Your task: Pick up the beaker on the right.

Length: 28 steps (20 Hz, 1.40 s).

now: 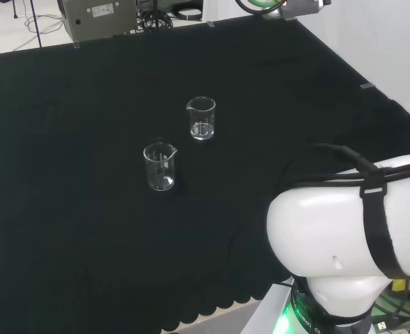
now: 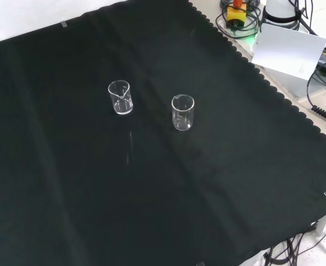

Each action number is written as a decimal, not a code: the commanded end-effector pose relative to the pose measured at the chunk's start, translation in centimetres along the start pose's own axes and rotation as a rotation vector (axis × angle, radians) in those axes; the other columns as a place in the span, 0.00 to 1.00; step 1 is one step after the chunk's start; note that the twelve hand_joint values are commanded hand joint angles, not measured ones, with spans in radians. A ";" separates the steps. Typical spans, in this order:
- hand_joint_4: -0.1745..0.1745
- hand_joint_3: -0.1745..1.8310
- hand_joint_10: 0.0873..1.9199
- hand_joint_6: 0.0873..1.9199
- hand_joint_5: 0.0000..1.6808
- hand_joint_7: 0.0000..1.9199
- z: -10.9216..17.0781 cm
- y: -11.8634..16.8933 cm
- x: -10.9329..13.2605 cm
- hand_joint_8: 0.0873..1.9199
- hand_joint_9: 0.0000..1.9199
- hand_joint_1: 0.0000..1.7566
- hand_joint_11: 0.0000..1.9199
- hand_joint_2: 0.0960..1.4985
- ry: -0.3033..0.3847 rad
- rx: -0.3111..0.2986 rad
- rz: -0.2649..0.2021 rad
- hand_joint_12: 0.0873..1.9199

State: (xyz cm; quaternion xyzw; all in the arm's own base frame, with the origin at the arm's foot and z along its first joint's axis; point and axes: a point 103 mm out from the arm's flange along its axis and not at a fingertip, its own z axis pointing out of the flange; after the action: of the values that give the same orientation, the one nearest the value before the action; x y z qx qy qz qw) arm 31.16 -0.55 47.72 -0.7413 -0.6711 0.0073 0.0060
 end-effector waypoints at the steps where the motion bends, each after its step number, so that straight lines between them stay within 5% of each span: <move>1: 0.32 0.20 0.38 0.00 0.20 0.05 2.9 1.2 -0.2 0.31 0.11 0.12 0.00 0.82 0.021 0.023 0.019 0.70; 6: 0.29 0.19 0.38 0.00 0.24 0.11 6.4 2.6 -0.7 0.35 0.18 0.24 0.00 0.75 0.075 0.032 0.028 0.73; 14: 0.29 0.18 0.37 0.00 0.25 0.13 11.9 7.4 -2.9 0.36 0.20 0.29 0.01 0.70 0.115 0.090 0.039 0.74; 22: 0.30 0.19 0.36 0.00 0.25 0.12 16.6 14.2 -7.0 0.36 0.18 0.28 0.00 0.68 0.176 0.094 -0.012 0.74; 28: 0.31 0.19 0.36 0.00 0.24 0.12 20.6 18.4 -7.3 0.36 0.18 0.30 0.00 0.65 0.232 0.108 -0.057 0.74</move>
State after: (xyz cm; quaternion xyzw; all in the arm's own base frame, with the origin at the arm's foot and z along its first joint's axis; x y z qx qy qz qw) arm 42.44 -6.40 30.70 -0.7309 -0.6723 0.0021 0.1174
